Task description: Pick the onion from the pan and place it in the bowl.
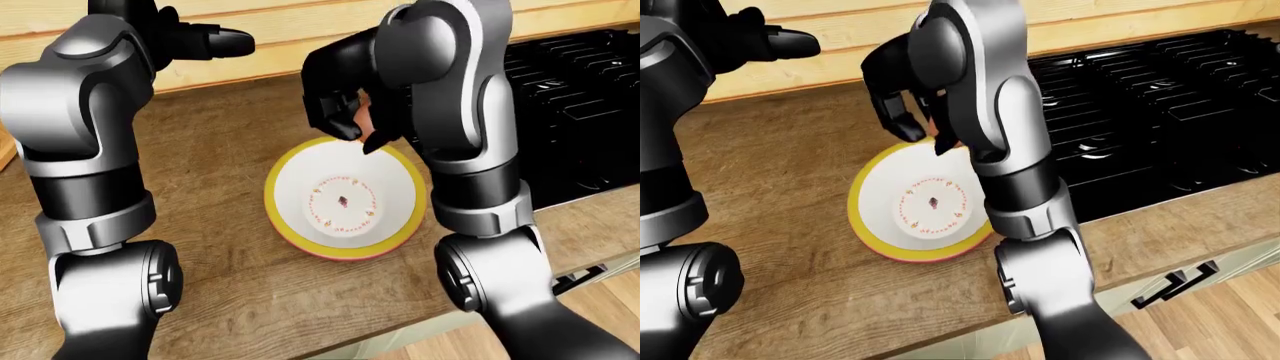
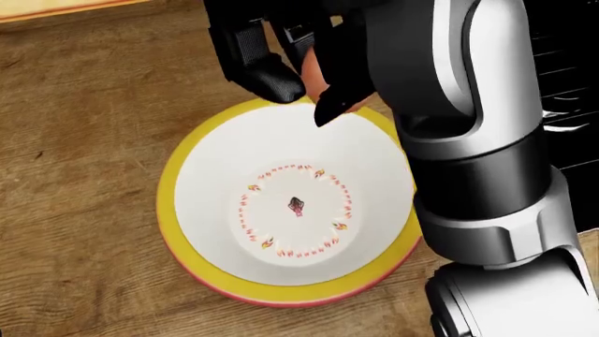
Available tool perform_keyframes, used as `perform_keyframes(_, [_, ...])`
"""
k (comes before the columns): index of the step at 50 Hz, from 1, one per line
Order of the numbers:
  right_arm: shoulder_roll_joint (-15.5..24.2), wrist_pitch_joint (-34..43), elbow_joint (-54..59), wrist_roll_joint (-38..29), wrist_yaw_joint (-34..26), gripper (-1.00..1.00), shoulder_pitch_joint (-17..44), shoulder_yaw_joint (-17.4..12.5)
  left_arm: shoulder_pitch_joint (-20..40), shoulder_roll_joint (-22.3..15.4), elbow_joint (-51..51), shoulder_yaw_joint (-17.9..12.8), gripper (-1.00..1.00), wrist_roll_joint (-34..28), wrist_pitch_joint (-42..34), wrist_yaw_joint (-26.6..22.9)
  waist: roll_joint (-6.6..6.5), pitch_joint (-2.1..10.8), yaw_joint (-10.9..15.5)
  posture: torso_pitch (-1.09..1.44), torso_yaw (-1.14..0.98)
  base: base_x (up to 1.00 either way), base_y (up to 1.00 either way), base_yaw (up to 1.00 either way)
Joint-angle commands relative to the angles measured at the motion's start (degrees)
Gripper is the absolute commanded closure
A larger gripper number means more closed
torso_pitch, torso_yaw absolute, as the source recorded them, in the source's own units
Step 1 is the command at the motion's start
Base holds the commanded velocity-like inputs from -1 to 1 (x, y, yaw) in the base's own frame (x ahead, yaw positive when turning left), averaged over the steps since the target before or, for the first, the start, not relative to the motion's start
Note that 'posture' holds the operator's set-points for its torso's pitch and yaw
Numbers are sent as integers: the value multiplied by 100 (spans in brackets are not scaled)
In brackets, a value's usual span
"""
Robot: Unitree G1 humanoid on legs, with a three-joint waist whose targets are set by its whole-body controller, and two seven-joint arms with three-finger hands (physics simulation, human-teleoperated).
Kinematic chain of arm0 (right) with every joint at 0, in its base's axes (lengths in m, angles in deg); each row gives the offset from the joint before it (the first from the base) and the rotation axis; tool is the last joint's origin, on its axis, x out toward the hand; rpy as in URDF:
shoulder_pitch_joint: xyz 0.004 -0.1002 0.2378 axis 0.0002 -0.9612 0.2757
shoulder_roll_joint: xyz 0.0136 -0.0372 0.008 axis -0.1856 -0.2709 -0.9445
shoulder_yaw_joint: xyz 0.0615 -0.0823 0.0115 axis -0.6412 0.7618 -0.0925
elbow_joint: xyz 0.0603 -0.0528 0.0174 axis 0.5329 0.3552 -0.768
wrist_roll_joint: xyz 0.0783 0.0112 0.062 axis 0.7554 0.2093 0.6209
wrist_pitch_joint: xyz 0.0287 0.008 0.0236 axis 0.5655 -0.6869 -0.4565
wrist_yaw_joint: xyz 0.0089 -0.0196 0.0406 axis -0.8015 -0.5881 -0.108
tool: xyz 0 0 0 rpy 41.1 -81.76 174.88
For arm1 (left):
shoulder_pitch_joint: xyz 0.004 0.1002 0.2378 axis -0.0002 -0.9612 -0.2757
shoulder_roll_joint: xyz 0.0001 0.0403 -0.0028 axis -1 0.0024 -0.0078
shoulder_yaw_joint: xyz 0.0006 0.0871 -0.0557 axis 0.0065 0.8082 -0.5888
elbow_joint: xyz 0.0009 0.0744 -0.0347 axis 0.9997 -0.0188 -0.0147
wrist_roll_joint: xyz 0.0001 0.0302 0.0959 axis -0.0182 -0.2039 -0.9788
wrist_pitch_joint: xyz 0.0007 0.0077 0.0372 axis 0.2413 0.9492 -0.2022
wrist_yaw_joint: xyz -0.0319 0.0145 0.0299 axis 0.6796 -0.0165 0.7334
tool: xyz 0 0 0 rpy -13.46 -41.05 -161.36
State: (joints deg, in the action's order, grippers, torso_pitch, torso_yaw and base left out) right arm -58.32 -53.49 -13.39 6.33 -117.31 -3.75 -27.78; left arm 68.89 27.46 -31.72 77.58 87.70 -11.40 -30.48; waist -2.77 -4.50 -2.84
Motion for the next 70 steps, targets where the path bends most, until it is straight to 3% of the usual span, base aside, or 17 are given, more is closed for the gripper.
perform_keyframes(1, [9,-82,-229,-71,72,100,171,-94,204,-81,152,-61,-100,-16,173,23,-23,201,-5,0,0,0,0,0])
perform_keyframes(19, [-381,-71,-626,-340,-154,100,-145,-7,211,-112,173,-78,-100,29,139,51,-55,210,-38,0,0,0,0,0])
perform_keyframes(32, [-775,649,-602,-637,110,100,-117,32,172,-132,118,-80,-100,43,204,38,-84,222,-44,0,0,0,0,0])
perform_keyframes(57, [-907,570,-674,-1055,205,100,-899,200,158,-153,94,-94,-100,57,234,47,-99,250,-32,0,0,0,0,0])
perform_keyframes(70, [-982,554,-706,-1112,171,100,-1003,200,158,-173,93,-107,-100,76,229,61,-107,261,-46,0,0,0,0,0])
